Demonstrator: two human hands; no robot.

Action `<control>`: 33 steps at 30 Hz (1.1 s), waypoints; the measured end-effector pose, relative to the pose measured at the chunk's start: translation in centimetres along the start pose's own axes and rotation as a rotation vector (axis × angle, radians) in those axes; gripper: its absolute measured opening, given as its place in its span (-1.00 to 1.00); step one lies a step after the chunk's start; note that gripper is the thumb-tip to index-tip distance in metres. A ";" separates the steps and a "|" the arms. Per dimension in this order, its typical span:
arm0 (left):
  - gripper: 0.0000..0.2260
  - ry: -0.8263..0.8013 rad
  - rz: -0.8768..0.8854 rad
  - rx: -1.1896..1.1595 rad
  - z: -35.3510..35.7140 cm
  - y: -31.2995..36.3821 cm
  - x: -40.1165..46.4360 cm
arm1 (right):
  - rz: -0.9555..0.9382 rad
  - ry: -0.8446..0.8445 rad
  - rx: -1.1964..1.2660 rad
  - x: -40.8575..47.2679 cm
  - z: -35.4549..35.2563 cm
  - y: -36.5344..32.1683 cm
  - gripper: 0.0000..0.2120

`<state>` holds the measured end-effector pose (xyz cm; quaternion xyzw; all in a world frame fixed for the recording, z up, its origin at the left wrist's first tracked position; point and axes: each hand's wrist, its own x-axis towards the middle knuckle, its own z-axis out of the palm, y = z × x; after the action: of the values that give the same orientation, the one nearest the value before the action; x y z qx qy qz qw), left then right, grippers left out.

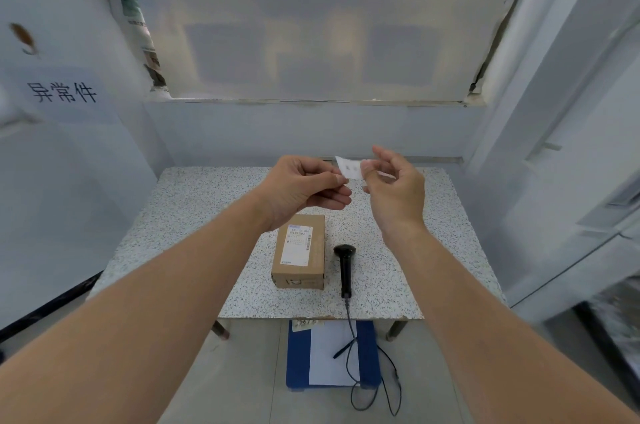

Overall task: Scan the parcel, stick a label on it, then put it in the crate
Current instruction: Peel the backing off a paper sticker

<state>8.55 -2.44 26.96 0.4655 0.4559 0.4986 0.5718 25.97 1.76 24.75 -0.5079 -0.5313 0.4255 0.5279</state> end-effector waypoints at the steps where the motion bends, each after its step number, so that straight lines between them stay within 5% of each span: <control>1: -0.88 0.014 0.006 0.005 0.0 -0.1 0.0 | -0.017 -0.031 -0.085 -0.1 -0.1 0.1 -0.60; 8: -0.81 0.089 0.046 0.054 -0.3 -0.5 0.3 | -0.390 -0.176 -0.301 -1.5 -0.7 0.3 -0.75; 19: -0.90 0.155 -0.012 0.298 -1.1 -1.9 0.4 | -0.310 -0.163 -0.329 -1.6 0.4 2.1 -0.93; 33: -0.86 0.237 -0.296 0.611 -8.7 -7.5 2.1 | -0.041 -0.086 -0.450 -1.2 8.3 8.0 -0.88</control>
<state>1.27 -0.19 18.08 0.4827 0.7097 0.3014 0.4153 18.35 2.24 16.01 -0.5834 -0.6451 0.3068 0.3864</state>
